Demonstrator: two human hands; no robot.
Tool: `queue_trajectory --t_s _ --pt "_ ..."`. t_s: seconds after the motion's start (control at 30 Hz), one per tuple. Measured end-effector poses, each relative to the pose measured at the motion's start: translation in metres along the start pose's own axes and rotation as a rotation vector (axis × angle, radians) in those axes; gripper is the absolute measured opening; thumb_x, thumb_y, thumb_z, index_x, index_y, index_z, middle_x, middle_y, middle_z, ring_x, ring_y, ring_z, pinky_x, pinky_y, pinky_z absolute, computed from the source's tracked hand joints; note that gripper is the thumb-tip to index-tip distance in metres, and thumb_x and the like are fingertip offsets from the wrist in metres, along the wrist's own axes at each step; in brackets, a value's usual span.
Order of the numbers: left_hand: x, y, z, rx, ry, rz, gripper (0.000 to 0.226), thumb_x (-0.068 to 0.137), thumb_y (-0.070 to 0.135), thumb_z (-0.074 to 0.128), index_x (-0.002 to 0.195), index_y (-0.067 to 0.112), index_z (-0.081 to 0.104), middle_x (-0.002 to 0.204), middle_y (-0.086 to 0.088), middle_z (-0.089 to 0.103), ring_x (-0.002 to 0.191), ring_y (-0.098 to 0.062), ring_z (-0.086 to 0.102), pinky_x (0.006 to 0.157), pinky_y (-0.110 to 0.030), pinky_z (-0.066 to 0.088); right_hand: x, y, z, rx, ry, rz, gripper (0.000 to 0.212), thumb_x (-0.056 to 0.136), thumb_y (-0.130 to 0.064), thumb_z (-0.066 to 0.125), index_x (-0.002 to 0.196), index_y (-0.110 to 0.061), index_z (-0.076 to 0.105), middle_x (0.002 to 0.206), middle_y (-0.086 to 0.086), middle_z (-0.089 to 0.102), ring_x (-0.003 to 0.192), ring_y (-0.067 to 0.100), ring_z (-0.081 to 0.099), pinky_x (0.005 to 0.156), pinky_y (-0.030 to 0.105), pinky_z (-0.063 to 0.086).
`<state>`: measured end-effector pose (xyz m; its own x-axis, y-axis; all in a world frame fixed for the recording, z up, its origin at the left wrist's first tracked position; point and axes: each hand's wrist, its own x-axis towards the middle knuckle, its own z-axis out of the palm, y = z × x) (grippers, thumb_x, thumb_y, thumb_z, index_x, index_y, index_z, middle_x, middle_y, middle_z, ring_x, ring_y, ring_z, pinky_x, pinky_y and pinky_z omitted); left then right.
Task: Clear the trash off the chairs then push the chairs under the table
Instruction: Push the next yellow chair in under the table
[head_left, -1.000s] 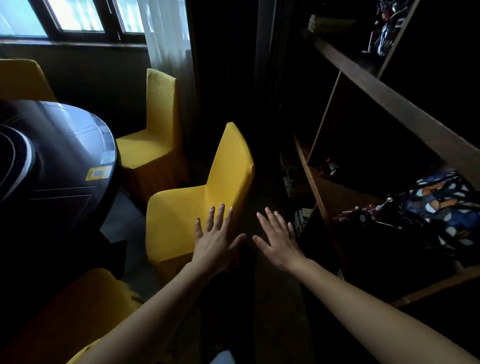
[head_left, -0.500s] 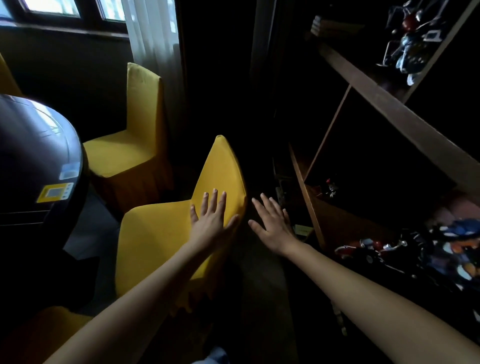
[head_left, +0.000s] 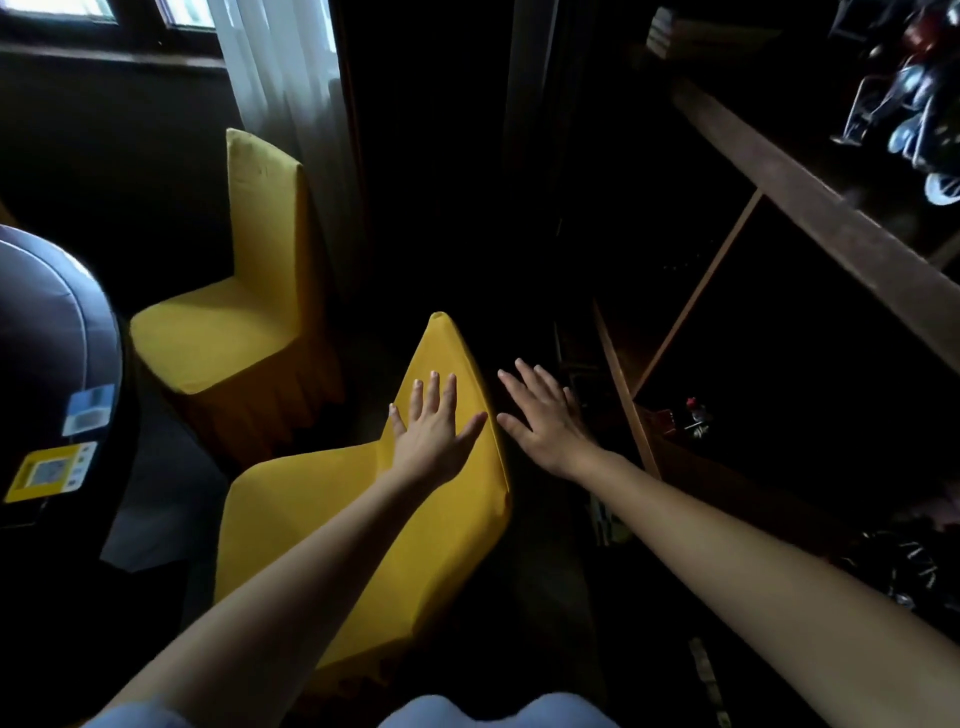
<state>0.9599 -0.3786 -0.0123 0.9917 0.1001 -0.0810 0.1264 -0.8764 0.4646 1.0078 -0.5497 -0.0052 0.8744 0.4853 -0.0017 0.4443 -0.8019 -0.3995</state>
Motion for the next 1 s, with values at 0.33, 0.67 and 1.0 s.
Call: queue_trajectory --t_s 0.33,0.67,1.0 --pt "0.058 -0.025 0.000 0.005 0.053 -0.157 0.073 0.091 0.063 0.024 0.149 0.027 -0.001 0.159 0.000 -0.007 0.145 -0.019 -0.013 0.112 -0.049 -0.013 0.087 0.015 -0.008 -0.155 -0.315 -0.217 0.068 0.093 -0.059 0.037 0.151 -0.031 0.014 0.161 -0.004 -0.003 0.147 0.015 -0.009 0.118 0.048 0.001" --pt "0.094 -0.018 0.003 -0.250 0.043 -0.541 0.071 0.092 0.061 0.027 0.150 0.026 0.006 0.160 -0.001 0.004 0.146 -0.020 0.000 0.114 -0.053 -0.002 0.204 0.046 0.003 -0.428 -0.435 -0.656 0.081 0.072 -0.079 0.050 0.142 -0.041 0.034 0.160 -0.005 0.010 0.147 0.017 -0.009 0.114 0.052 -0.006" --pt "0.054 0.024 0.067 -0.752 -0.110 -0.687 0.090 0.071 0.085 0.029 0.147 0.039 0.011 0.155 0.005 0.023 0.137 -0.018 0.029 0.109 -0.031 0.021 0.273 0.042 0.041 -0.408 -0.530 -1.122 0.081 0.057 -0.098 0.032 0.115 -0.044 0.048 0.141 -0.010 0.044 0.145 0.020 0.014 0.112 0.053 -0.008"
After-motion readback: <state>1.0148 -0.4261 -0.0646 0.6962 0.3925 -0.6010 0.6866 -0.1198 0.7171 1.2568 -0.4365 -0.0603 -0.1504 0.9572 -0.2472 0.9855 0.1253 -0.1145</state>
